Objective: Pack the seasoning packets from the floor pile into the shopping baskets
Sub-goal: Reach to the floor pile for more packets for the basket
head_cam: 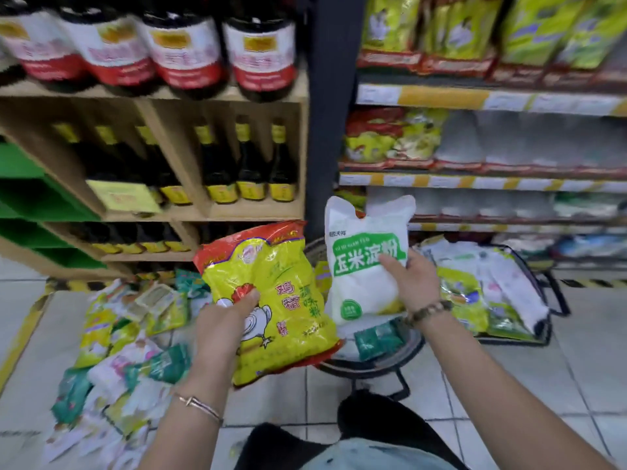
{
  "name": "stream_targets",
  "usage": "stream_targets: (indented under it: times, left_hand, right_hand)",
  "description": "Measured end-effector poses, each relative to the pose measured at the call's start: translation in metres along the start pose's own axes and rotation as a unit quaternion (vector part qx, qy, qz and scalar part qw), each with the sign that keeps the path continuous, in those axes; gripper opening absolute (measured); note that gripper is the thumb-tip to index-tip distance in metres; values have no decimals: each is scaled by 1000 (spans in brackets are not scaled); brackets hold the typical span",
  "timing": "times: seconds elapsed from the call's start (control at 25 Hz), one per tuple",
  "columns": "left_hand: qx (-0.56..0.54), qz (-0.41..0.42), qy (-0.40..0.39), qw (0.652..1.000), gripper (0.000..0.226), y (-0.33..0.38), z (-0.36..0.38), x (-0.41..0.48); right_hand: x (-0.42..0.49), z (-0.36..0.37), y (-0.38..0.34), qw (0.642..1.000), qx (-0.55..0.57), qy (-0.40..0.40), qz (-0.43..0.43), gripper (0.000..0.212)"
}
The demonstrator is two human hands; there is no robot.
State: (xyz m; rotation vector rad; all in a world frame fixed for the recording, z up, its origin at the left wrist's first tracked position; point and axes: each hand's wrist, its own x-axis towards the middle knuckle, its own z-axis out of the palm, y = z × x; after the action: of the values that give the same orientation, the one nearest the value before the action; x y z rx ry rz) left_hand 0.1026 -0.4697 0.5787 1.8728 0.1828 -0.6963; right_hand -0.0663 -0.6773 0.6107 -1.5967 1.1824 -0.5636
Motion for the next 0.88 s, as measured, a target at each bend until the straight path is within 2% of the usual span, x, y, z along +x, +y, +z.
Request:
stream_targets:
  times: [0.16, 0.24, 0.36, 0.52, 0.68, 0.76, 0.88]
  left_hand:
    - [35, -6, -24, 999, 35, 6, 98, -6]
    - [54, -8, -17, 998, 41, 7, 137, -5]
    - [62, -35, -14, 997, 52, 6, 183, -4]
    - [105, -66, -5, 992, 64, -8, 213, 9]
    - [195, -71, 6, 978, 66, -38, 240, 46]
    - [255, -78, 0, 964, 63, -67, 256, 70]
    - [298, -83, -5, 951, 52, -127, 279, 111]
  right_hand:
    - [56, -74, 34, 999, -16, 0, 33, 15]
    - [82, -94, 56, 999, -10, -3, 49, 8]
    - [114, -112, 85, 997, 2, -12, 72, 17]
    - [138, -115, 124, 994, -8, -15, 109, 16]
    - [162, -101, 165, 987, -85, -21, 135, 12]
    - [171, -91, 202, 980, -121, -21, 159, 19]
    - [184, -72, 256, 974, -151, -42, 164, 16]
